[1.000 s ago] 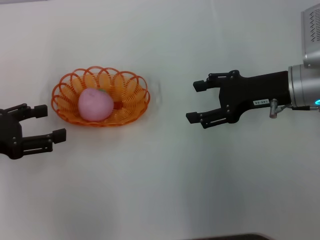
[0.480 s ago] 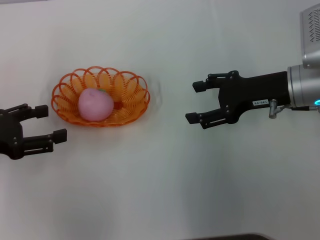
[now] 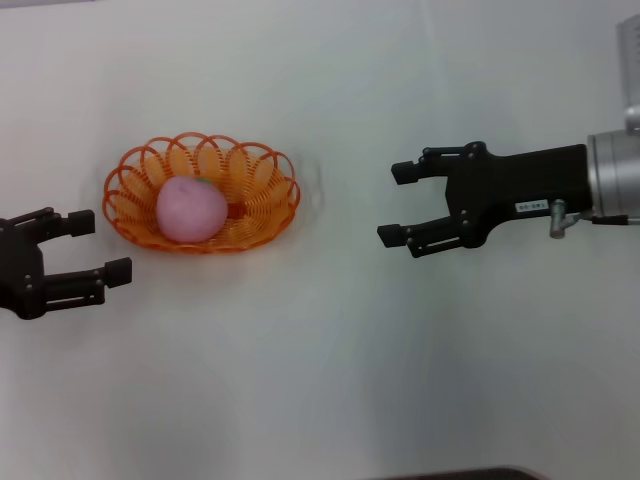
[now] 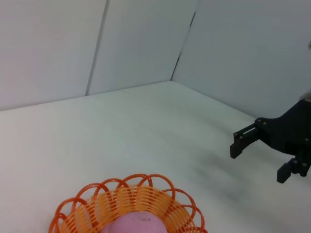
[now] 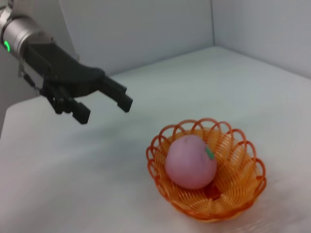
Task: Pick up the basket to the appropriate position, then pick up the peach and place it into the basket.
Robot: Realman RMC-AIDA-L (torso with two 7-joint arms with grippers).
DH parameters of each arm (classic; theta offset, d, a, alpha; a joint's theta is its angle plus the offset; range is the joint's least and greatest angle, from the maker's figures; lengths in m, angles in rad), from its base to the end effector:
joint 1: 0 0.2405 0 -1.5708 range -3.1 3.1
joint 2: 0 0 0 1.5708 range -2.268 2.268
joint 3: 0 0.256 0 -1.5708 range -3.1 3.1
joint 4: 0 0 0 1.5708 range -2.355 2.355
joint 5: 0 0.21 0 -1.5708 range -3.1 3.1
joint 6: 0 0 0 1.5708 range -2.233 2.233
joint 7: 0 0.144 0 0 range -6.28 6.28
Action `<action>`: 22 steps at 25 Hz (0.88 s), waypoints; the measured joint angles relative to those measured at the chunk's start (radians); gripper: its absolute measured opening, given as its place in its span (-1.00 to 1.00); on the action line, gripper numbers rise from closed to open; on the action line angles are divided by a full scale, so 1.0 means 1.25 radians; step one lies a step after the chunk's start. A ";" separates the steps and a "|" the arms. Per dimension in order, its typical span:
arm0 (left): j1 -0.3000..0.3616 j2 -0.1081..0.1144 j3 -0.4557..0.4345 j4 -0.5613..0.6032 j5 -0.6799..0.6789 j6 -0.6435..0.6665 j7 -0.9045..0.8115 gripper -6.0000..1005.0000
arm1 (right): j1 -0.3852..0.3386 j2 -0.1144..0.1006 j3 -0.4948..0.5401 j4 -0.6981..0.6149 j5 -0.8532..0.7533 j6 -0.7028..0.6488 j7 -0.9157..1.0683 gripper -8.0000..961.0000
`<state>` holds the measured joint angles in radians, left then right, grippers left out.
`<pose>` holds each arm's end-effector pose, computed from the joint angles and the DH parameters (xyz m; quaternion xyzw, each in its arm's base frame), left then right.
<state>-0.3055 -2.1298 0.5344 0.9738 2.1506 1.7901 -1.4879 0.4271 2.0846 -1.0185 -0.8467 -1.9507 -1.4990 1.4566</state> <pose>-0.3084 0.2592 0.0431 -0.9266 -0.2790 -0.2052 0.1465 0.2551 0.3144 -0.0163 -0.9685 0.1701 0.1576 0.0912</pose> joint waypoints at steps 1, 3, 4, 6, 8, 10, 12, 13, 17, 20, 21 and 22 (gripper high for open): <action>0.000 0.000 0.000 0.000 0.000 0.000 0.000 0.76 | -0.002 0.000 0.008 0.000 0.000 -0.007 -0.001 0.87; 0.000 0.000 0.000 0.000 0.000 0.000 0.000 0.76 | -0.005 0.000 0.023 0.000 0.001 -0.022 -0.001 0.87; 0.000 0.001 0.000 0.000 0.000 0.000 0.000 0.76 | -0.008 0.000 0.033 0.000 0.001 -0.031 -0.001 0.87; 0.000 0.001 -0.001 0.000 0.000 -0.001 0.000 0.76 | -0.015 -0.001 0.056 0.000 0.001 -0.048 -0.003 0.87; 0.000 0.002 -0.001 0.000 0.000 -0.001 0.000 0.76 | -0.018 -0.001 0.077 0.000 0.001 -0.061 -0.012 0.87; 0.000 0.002 -0.001 -0.001 0.000 -0.003 0.000 0.76 | -0.020 -0.001 0.087 0.001 0.001 -0.069 -0.020 0.87; 0.000 0.002 0.000 -0.001 0.000 -0.003 0.000 0.76 | -0.021 -0.001 0.090 0.001 0.000 -0.071 -0.022 0.87; 0.000 0.002 0.000 -0.001 0.000 -0.003 0.000 0.76 | -0.021 -0.001 0.090 0.001 0.000 -0.071 -0.022 0.87; 0.001 0.002 -0.002 -0.002 0.000 0.000 0.000 0.76 | -0.021 0.000 0.090 0.001 -0.002 -0.071 -0.022 0.87; 0.001 0.002 -0.003 -0.002 0.000 0.001 0.000 0.76 | -0.021 0.000 0.090 0.001 -0.003 -0.070 -0.022 0.87; 0.001 0.002 -0.003 -0.002 0.000 0.002 0.000 0.76 | -0.021 0.000 0.089 0.001 -0.003 -0.070 -0.022 0.87; 0.001 0.001 -0.003 -0.002 0.000 0.002 0.000 0.76 | -0.021 0.000 0.088 0.001 -0.003 -0.070 -0.022 0.87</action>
<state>-0.3040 -2.1279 0.5309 0.9712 2.1506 1.7930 -1.4879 0.4013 2.0847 -0.9080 -0.8452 -1.9543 -1.5862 1.4286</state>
